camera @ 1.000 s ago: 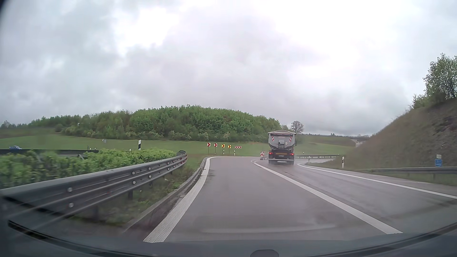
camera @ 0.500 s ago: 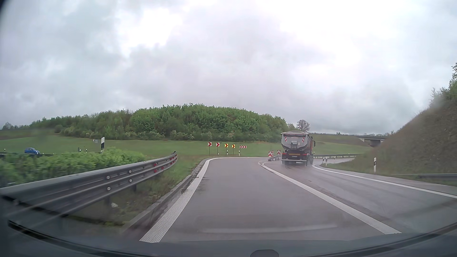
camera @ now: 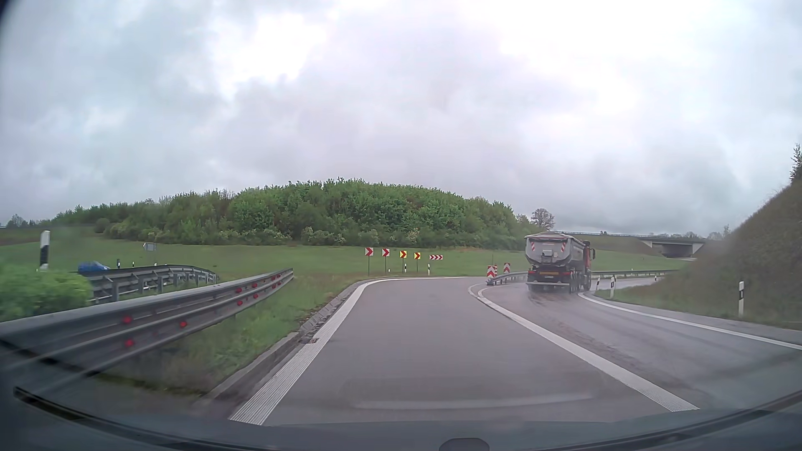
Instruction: Follow the waypoints while adhering to traffic rules and regulations
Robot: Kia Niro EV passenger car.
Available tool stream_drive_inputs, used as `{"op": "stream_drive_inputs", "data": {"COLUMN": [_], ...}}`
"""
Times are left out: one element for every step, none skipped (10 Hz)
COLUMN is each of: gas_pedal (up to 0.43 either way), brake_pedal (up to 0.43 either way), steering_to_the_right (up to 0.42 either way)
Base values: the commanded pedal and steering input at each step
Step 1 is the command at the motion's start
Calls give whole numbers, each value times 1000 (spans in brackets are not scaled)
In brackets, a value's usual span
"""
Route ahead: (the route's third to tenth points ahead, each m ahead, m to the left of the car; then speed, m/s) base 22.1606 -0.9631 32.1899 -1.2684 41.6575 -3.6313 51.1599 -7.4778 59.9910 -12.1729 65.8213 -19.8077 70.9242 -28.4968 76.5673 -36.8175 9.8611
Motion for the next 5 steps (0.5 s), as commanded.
{"op": "stream_drive_inputs", "data": {"gas_pedal": [67,67,67,67,67], "brake_pedal": [0,0,0,0,0], "steering_to_the_right": [-16,-16,-16,-15,-15]}}
